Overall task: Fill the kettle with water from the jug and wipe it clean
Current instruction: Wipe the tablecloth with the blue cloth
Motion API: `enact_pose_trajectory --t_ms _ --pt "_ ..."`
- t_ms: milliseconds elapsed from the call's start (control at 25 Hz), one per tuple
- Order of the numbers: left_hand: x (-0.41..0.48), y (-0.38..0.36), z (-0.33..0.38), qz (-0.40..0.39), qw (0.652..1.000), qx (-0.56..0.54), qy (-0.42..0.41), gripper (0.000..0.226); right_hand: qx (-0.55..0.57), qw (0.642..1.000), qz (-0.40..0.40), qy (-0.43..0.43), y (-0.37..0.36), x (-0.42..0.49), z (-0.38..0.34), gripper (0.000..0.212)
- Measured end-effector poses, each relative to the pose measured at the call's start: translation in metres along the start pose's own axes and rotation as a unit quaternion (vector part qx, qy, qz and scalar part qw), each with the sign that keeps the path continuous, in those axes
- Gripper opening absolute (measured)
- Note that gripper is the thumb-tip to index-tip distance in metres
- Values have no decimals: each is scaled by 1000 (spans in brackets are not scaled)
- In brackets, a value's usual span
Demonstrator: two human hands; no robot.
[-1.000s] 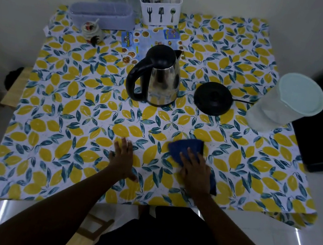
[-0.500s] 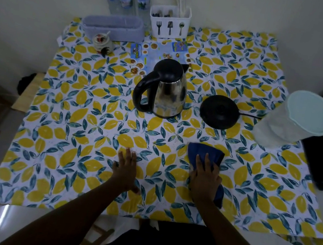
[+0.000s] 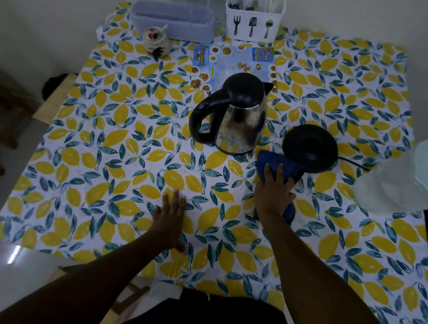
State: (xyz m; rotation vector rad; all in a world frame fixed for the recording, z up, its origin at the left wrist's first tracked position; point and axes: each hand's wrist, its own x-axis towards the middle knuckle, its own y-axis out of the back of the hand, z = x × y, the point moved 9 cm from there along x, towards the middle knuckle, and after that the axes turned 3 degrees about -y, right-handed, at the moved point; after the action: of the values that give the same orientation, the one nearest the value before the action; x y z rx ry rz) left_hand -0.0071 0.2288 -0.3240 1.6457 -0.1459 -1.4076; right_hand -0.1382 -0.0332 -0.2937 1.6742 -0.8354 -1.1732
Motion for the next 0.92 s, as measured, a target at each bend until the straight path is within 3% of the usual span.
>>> enact_pose_trajectory --t_ms 160,360,600,680,800,920 --pt "-1 -1 0 -1 1000 -18 -7 150 -26 998 -6 64 -9 -14 -24 52" --pt "-4 3 -1 9 999 -37 -12 150 -64 968 -45 240 -44 -81 -106 56" --pt "-8 4 -1 20 999 -41 -19 149 -79 930 -36 357 -50 -130 -70 54" --pt "-8 5 -1 25 999 -40 -23 149 -101 939 -33 327 -35 -99 -51 53" --pt "-10 6 -1 23 999 -43 -23 149 -103 977 -20 187 -3 -32 -26 56" --pt "-10 6 0 26 999 -38 -25 150 -87 989 -37 110 4 -12 -21 57"
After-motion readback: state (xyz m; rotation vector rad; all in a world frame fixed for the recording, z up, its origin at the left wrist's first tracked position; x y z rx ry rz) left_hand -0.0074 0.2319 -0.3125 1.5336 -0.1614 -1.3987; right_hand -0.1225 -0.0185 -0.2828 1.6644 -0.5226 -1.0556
